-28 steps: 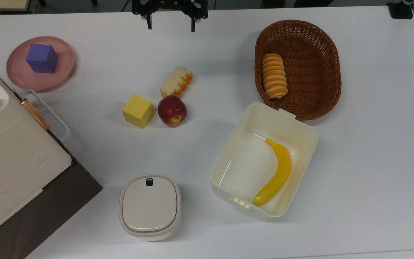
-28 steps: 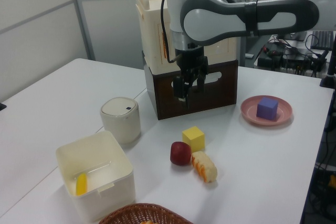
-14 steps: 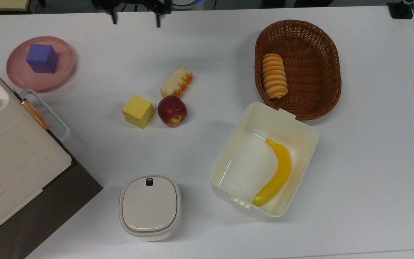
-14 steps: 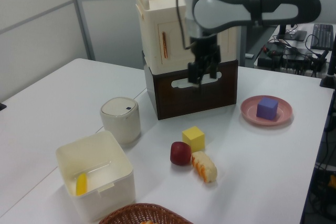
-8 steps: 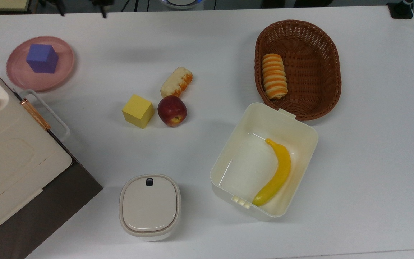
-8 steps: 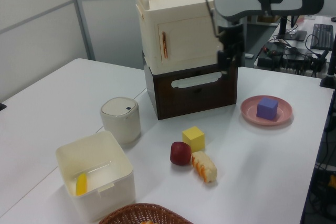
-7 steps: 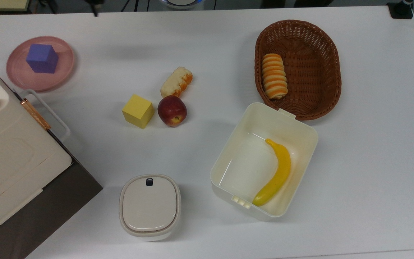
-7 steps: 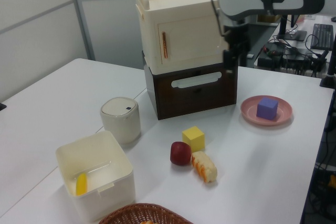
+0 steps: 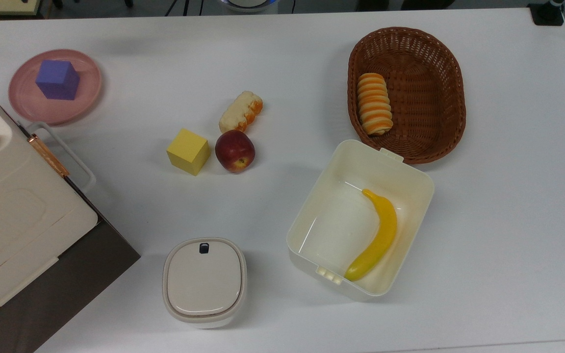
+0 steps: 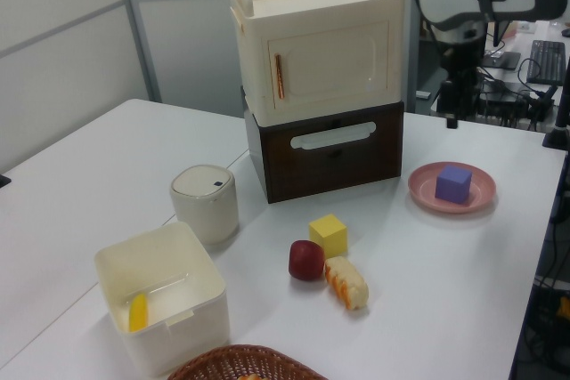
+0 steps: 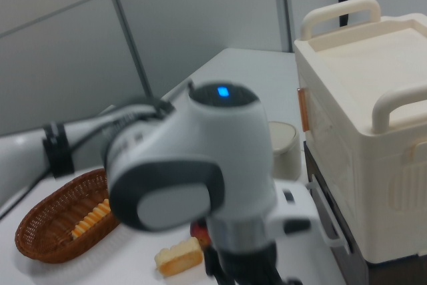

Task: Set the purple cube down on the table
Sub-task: 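Lower the gripper over the purple cube and close on it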

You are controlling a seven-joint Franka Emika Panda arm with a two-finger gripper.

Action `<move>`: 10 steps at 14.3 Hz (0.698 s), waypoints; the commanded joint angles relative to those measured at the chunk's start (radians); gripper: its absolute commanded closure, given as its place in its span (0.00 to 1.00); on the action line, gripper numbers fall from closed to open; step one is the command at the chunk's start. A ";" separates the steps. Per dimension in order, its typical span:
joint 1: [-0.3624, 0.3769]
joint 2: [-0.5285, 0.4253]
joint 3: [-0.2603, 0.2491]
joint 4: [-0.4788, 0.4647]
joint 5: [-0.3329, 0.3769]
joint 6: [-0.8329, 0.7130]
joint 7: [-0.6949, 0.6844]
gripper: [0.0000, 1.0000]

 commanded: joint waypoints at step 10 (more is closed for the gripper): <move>-0.101 0.206 0.008 -0.145 -0.136 0.339 -0.011 0.00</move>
